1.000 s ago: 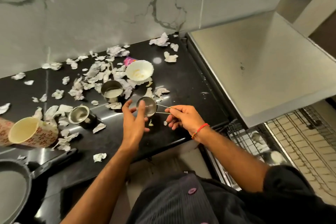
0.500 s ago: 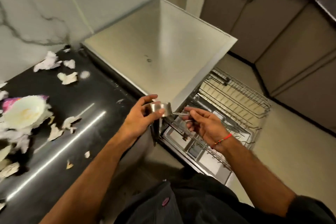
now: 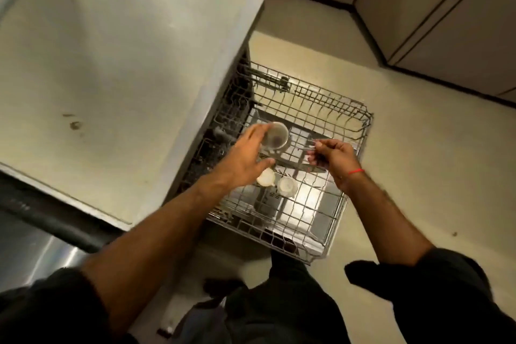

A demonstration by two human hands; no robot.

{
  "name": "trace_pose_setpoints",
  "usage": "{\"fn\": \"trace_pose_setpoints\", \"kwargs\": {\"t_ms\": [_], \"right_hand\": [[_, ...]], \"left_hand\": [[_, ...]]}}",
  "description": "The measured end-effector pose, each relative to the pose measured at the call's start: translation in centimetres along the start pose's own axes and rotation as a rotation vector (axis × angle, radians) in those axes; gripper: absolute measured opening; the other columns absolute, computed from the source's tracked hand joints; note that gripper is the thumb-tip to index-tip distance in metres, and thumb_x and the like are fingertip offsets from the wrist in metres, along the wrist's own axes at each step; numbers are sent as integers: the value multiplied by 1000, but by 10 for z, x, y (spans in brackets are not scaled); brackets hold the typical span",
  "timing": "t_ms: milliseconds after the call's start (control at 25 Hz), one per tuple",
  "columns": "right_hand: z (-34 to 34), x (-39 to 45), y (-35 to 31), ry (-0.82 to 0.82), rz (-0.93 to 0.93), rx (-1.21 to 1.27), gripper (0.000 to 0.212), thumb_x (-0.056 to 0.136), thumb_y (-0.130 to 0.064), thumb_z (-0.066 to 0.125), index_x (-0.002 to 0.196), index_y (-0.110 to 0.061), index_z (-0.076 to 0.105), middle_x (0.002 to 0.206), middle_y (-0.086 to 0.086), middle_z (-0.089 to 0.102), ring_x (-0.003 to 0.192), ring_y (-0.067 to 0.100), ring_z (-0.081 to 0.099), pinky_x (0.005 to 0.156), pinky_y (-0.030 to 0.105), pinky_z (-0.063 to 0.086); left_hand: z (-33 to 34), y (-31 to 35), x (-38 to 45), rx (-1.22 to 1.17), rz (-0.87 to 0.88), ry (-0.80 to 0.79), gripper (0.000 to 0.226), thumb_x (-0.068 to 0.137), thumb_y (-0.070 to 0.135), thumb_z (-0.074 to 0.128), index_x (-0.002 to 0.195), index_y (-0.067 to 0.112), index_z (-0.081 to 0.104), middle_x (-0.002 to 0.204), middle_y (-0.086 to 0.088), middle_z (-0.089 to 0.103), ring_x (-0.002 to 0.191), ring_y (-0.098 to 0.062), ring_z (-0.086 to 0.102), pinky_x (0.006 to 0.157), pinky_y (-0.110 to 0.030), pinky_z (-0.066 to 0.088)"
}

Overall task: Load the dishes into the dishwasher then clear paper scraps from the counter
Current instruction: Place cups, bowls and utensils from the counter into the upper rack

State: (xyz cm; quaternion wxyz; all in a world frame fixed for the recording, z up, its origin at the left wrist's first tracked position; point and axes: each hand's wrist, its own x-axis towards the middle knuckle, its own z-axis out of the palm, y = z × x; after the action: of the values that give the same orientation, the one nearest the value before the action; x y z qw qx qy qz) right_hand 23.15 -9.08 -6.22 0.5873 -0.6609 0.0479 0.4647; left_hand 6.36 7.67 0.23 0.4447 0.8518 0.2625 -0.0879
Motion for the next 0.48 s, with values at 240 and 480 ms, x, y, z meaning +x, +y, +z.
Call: {"fn": "trace_pose_setpoints", "kwargs": {"t_ms": [240, 480], "right_hand": [[-27, 127, 33, 325, 179, -25, 21, 100, 0, 45, 85, -12, 54, 66, 9, 67, 37, 11, 53, 37, 19, 41], [-32, 185, 62, 402, 295, -150, 19, 99, -1, 44, 100, -15, 57, 71, 8, 61, 32, 9, 46, 35, 13, 30]], "left_hand": [[35, -13, 37, 5, -203, -65, 65, 98, 29, 62, 154, 26, 29, 160, -1, 24, 143, -20, 31, 116, -46, 31], [39, -59, 15, 9, -381, -18, 58, 96, 31, 64, 149, 23, 39, 153, -2, 37, 136, -17, 41, 114, -48, 40]]}}
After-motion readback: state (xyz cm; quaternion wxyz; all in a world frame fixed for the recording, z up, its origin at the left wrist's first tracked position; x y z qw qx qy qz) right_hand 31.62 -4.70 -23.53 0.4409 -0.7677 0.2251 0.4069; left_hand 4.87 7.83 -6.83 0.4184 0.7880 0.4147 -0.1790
